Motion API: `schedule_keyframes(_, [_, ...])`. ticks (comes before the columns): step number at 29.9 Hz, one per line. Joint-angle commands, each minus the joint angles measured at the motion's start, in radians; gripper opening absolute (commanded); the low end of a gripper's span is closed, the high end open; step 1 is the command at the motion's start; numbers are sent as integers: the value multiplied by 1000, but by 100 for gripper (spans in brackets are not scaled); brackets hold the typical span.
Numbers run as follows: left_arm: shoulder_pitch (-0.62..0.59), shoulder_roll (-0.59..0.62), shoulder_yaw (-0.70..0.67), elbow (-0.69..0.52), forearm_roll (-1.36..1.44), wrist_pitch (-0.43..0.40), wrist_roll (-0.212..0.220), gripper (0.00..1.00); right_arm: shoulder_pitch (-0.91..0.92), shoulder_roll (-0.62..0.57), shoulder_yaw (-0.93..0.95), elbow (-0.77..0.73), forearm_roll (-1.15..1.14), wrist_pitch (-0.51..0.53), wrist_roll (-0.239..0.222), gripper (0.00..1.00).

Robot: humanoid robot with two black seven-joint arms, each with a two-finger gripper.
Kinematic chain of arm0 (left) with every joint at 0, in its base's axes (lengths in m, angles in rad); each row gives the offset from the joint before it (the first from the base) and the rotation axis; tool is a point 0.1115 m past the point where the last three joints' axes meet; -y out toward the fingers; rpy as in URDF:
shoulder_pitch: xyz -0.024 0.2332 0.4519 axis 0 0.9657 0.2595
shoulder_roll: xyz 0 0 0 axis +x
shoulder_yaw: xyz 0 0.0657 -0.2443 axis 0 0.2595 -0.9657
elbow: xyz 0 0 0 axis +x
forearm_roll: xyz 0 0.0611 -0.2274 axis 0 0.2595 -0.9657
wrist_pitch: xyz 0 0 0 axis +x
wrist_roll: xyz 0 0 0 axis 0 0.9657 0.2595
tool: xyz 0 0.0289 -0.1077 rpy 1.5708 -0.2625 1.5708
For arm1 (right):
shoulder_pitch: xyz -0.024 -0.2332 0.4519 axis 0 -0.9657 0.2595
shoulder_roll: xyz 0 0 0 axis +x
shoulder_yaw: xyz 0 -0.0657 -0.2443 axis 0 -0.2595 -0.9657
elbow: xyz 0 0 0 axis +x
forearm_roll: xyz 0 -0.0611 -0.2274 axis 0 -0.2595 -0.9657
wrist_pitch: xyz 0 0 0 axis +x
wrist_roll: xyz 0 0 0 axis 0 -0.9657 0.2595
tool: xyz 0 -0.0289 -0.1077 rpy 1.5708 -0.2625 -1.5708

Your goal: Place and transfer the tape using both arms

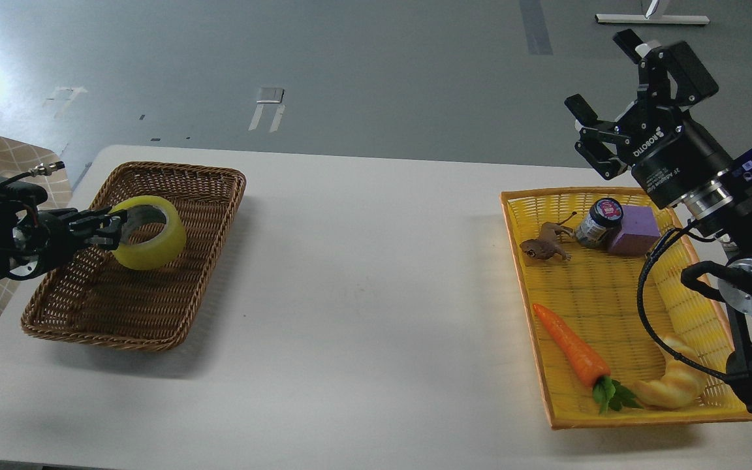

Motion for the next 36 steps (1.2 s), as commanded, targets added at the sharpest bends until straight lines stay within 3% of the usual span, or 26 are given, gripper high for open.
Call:
schedule_keyframes(1, [-2,-16,-1,22,0,1,-4,29,1,0,0,1,0,1,0,100])
schedule_keyframes(6, [-8,-28,-1,51,-2,-1,-51,41,1,0,0,1,0,1,0,100])
schedule_keyframes(7, [-9,-28,-1,53,-3,-1,-76,52,1,0,0,-1,0,1,0,100])
schedule_keyframes(9, [-11,-33,-3,59,-6,-1,-81,65,1,0,0,1,0,1,0,100])
schedule_keyframes(12, [-14,-48,-7,76,-8,1,-84,67,1,0,0,1,2,1,0,100])
schedule_keyframes(14, [-21,-48,-13,80,-20,7,-84,74,1,0,0,1,0,1,0,100])
schedule_keyframes(16, [-38,-48,-16,83,-89,41,-82,92,1,0,0,-1,2,1,0,100])
schedule_keyframes(18, [-51,-51,-16,83,-150,45,-79,97,1,0,0,-1,2,2,0,100])
schedule_keyframes(28, [-103,-105,-21,28,-402,47,-84,98,-1,-1,0,1,2,2,0,100])
schedule_keyframes(36, [-207,-183,-26,-182,-793,23,-74,98,-10,-17,-2,1,2,2,0,100])
